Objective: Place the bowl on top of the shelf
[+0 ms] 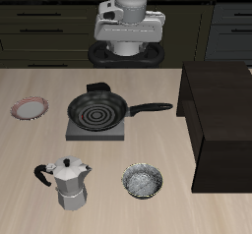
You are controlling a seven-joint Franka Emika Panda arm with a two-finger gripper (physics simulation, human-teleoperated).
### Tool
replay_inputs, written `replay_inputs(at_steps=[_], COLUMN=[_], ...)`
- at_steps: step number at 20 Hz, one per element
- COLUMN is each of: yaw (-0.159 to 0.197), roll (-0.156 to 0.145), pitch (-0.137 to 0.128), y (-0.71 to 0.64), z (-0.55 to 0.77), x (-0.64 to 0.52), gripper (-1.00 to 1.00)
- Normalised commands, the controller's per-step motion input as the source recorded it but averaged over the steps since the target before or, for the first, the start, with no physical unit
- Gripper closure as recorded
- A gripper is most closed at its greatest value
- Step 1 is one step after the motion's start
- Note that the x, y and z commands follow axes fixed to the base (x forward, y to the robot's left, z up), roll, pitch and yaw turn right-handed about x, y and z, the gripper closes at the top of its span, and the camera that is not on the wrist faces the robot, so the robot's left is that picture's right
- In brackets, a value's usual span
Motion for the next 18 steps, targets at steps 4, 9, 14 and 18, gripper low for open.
replay_inputs(at_steps=[4, 9, 14, 18], yaw=[-0.016, -0.011, -0.017, 0.002], roll=[-0.02, -0.017, -0.02, -0.026], pitch=[0.021, -0.014, 0.001, -0.004], y=[-0.03, 0.01, 0.0, 0.02], z=[0.08, 0.08, 0.13, 0.11], x=[0.44, 0.24, 0.24, 0.28], gripper=[-1.0, -1.0, -1.0, -1.0])
